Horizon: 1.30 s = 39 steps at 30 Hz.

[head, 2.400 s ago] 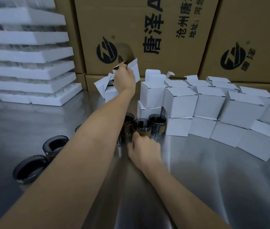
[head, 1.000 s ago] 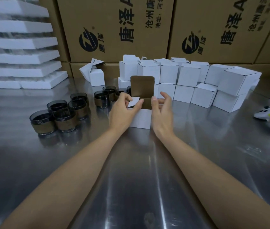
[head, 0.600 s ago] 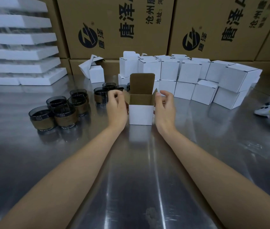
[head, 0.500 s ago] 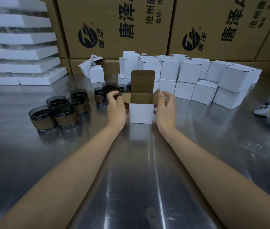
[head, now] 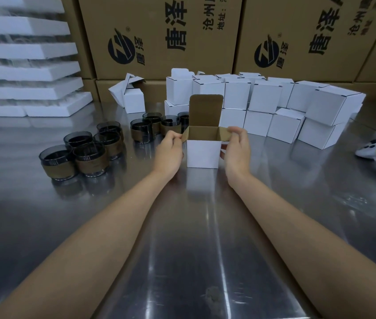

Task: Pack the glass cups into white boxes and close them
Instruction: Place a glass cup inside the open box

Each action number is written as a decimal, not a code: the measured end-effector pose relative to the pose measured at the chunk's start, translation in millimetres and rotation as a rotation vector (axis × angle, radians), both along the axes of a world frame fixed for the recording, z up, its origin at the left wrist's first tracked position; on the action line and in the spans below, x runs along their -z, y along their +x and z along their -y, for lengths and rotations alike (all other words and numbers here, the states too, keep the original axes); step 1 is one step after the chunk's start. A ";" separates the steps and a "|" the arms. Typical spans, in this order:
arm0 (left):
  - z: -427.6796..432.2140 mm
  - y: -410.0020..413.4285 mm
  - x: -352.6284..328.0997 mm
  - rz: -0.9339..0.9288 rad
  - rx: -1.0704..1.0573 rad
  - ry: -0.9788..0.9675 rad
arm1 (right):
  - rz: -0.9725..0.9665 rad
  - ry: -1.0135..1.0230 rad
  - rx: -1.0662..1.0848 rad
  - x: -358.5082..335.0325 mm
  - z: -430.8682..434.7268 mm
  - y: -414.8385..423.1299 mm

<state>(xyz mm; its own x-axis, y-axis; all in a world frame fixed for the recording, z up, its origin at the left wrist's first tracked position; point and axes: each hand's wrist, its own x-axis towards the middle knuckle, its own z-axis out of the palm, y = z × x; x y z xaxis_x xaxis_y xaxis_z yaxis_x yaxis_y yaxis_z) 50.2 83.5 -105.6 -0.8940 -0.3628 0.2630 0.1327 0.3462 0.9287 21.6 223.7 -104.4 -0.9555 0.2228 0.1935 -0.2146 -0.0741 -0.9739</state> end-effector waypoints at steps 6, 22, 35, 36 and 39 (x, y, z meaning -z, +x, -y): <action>4.3 -2.1 2.3 -0.006 0.072 0.005 | -0.024 0.149 0.039 1.5 -0.2 0.2; -0.6 11.5 -3.0 -0.005 0.090 -0.107 | -0.070 0.135 -0.141 0.4 -5.7 -0.3; 0.8 10.9 -5.0 -0.006 0.227 0.093 | -0.105 0.306 -0.275 -8.2 -20.6 -14.8; 1.3 10.9 -4.9 -0.005 0.233 0.088 | -0.111 0.350 -0.258 -7.2 -20.9 -14.3; 1.8 11.7 -5.4 -0.001 0.232 0.067 | -0.128 0.438 -0.236 -5.3 -22.3 -15.8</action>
<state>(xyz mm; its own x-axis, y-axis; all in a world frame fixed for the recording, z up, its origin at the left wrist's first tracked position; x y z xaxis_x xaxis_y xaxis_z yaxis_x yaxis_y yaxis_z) 61.9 81.7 -100.2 -0.9551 -0.1648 0.2462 0.2024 0.2437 0.9485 5.8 246.0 -99.1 -0.9325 -0.1246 0.3391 -0.3608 0.2742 -0.8914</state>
